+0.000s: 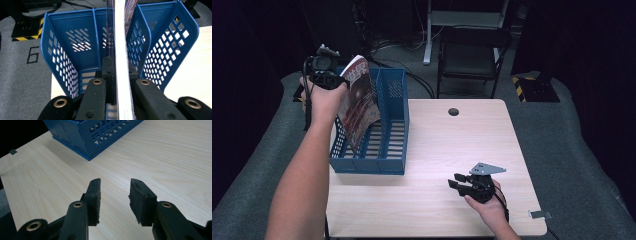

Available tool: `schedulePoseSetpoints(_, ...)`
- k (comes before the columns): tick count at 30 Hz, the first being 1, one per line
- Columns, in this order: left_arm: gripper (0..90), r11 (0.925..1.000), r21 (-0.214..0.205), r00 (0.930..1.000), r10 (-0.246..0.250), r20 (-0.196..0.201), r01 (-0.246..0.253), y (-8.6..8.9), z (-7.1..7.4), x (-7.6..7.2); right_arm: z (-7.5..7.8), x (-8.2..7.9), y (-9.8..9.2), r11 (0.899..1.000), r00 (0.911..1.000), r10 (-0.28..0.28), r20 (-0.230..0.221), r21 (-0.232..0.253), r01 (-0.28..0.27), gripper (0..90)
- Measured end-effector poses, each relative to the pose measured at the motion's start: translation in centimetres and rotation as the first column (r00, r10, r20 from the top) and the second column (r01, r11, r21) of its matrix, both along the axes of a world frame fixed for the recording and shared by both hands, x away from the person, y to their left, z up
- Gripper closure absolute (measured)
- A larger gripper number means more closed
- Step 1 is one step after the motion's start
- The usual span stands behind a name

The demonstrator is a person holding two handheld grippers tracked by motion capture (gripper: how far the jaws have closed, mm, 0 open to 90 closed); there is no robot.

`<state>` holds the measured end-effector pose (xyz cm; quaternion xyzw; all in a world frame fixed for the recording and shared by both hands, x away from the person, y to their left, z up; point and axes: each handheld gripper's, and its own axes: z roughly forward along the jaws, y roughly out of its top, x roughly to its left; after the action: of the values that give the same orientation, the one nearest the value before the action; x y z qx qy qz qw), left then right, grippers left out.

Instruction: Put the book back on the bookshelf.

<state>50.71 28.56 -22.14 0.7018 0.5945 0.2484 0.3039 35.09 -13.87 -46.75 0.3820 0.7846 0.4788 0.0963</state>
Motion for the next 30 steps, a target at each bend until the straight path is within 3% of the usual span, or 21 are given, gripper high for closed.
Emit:
schedulePoseSetpoints(13,84.0,0.9999,-0.011,0.9999,0.012,-0.007,-0.013,-0.5,-0.9,1.2,0.0,0.0,-0.1,1.0,1.0,-0.003,0.0,0.0,0.003,60.9)
schedulePoseSetpoints(30,84.0,0.9997,-0.023,0.9991,0.0,-0.041,-0.001,-1.2,-5.1,2.0,-0.1,0.0,-0.2,1.0,1.0,0.0,0.001,-0.005,0.0,60.8)
